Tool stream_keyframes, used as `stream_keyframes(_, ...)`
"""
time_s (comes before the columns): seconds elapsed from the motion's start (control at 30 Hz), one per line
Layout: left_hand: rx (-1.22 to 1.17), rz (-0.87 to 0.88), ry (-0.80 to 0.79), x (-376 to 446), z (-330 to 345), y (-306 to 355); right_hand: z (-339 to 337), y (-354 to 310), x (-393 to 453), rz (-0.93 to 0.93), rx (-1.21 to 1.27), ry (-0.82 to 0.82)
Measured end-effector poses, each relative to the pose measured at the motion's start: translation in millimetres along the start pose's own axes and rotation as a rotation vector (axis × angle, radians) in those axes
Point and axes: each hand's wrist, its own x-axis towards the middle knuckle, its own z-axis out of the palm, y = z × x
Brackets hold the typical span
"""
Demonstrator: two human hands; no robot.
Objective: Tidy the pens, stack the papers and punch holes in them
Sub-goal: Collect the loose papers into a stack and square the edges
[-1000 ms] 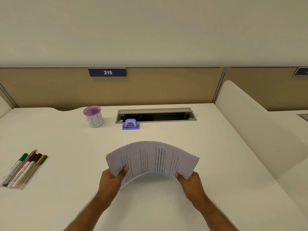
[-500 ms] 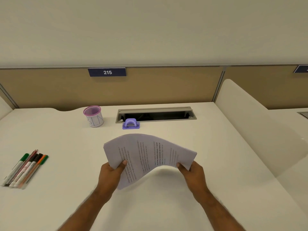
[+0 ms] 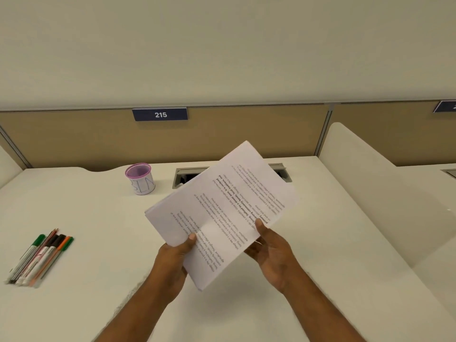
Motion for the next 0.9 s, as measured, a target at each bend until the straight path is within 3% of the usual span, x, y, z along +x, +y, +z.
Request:
stream_keyframes(0.17,-0.022,-0.020,-0.047,-9,13,-9,20,0,0,-0.124,0.055,-0.161)
stream_keyframes(0.33,-0.051,-0.053,-0.077,-12,12,-13,18,-6,4,-0.160,-0.038,0.001)
stream_keyframes(0.5,-0.071,-0.056,-0.096,-6,-8,7,6,-25,5,-0.175,-0.157,-0.027)
stream_keyframes(0.67,0.129,0.027,-0.120,10,-16,52,-5,-50,7,-0.099,-0.275,-0.105)
stream_keyframes(0.9,0.319,0.016,-0.393,17,12,95,1,-69,2,0.021,-0.534,-0.304)
